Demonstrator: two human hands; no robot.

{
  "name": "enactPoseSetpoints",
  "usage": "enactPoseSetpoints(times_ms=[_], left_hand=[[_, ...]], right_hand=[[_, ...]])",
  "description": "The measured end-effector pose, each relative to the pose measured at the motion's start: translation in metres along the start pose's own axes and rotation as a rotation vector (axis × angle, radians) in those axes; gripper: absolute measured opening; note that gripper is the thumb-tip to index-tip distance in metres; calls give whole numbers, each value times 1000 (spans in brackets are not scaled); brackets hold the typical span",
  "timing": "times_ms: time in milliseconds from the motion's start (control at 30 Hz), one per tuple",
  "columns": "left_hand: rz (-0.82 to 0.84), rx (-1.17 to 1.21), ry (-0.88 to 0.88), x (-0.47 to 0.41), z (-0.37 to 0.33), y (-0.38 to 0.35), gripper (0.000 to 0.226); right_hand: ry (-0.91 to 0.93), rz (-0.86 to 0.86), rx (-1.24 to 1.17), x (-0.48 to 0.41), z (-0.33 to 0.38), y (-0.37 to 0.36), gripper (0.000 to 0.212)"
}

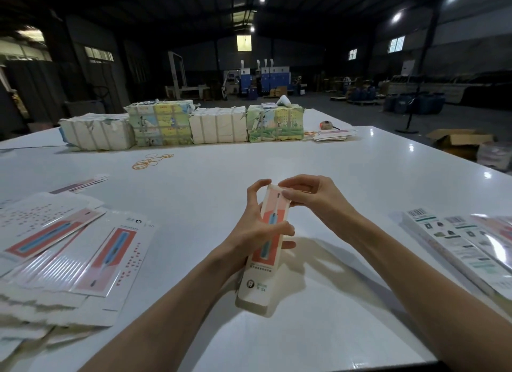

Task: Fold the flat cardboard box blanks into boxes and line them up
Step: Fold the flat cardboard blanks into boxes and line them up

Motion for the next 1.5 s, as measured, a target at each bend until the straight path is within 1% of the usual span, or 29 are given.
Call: enactPoseSetpoints(times_ms=[67,167,300,467,533,600,633,700,767,833,900,967,1033,1067,1100,1133,1167,1200,1267,1300,1333,1400,1433,1500], left_hand=[[2,-8,10,2,2,0,101],[8,-13,12,4,-1,-3,96],[1,-19,11,6,-5,-5,95],[-42,29,93,8,8,-2,93],[-69,109,112,7,12,1,93],[-122,184,104,3,11,6,88],[-158,211,93,1,10,8,80],[-228,288,63,-1,5,14,60],[-291,481,29,-2,3,18,50],[-341,696,14,-3,2,21,54],[-342,738,26,-4,2,20,59],[-251,689,55,-4,4,14,65],[-160,572,103,-1,6,6,72],[-142,469,118,2,7,4,71],[-135,358,116,4,7,4,63],[-129,258,100,4,7,3,48],[-109,183,82,4,6,2,33],[-71,122,65,5,6,-1,24],[17,2,30,6,6,-6,23],[59,-54,17,6,5,-10,25],[86,-98,13,7,7,-10,26],[130,-140,21,6,10,-13,28],[140,-153,26,6,12,-14,30],[150,-174,31,4,16,-14,33]], right_hand=[[10,-7,17,1,1,1,15],[8,-12,-37,3,2,3,15],[6,-45,-75,3,0,2,11],[-47,-74,-88,7,-19,-9,12],[-26,-91,29,8,-21,-14,17],[39,-143,235,7,-16,-18,26],[83,-163,329,7,-11,-22,30],[154,-158,433,10,-1,-32,36],[186,-86,537,15,6,-43,42],[194,32,734,19,10,-53,57],[188,146,887,22,10,-61,62],[186,169,931,27,13,-59,53],[196,95,942,36,17,-45,33],[189,60,964,42,17,-36,28],[167,35,996,49,16,-25,28],[127,12,1038,57,13,-11,31],[82,-13,1084,65,9,4,33],[33,-37,1129,73,4,20,33],[-88,-95,1206,92,-6,52,28],[-153,-116,1271,103,-11,68,28],[-197,-131,1363,111,-17,79,32],[-256,-195,1583,127,-25,103,40],[-275,-231,1651,134,-25,113,42],[-298,-262,1708,144,-25,129,46]])
Point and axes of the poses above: each hand's wrist, its own x-axis away from the middle knuckle, its own y-axis out of the back of the hand, z = x × y, the point moved 7 cm from there along -x, towards the middle knuckle, and after that the axes turned 11 degrees about x, right-handed, at the moved point
